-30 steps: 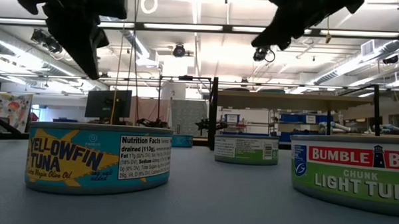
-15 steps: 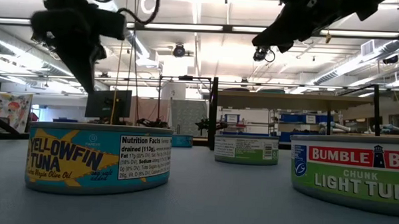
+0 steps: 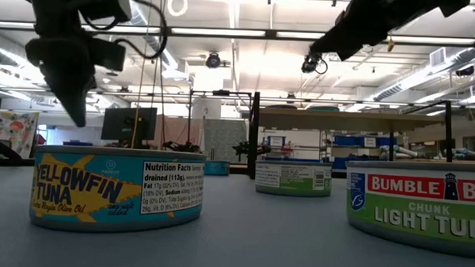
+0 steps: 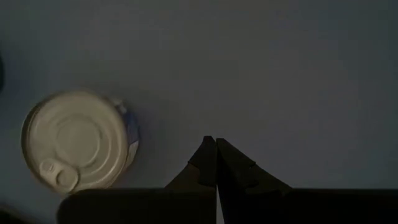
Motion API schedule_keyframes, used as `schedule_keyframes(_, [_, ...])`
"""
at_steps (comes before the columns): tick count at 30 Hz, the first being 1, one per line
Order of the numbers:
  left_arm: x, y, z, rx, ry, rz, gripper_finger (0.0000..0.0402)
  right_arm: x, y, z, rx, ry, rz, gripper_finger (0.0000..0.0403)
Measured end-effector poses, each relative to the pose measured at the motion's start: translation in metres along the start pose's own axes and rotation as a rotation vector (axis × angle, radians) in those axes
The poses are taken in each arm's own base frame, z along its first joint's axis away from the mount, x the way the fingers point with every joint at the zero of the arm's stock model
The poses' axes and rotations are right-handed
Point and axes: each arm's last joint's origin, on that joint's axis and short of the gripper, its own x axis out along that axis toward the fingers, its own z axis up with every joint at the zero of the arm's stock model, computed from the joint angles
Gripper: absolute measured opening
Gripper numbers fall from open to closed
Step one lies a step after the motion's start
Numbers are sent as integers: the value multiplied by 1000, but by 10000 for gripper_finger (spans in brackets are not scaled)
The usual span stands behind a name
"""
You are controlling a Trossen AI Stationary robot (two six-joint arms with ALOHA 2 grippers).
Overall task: Stack canned seafood by type on shelf
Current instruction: Stack the top left blue tuna can on top of the blue tuna can on the shelf
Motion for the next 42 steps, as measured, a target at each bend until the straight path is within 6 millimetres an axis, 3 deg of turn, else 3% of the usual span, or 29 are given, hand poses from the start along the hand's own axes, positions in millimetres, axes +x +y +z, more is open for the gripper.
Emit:
schedule_keyframes(10, [6,1,-3,-92,13,42,31,14,15,-14,77,67,-29,5])
schedule_keyframes(24, [33,2,3,-13,77,335,144,18,18,-16,99,76,-31,5])
schedule_keyframes(32, [48,1,6,-14,132,376,147,18,18,-16,53,75,-29,5])
schedule_keyframes(42, [57,18,10,-137,134,368,147,18,18,-16,24,73,-27,5])
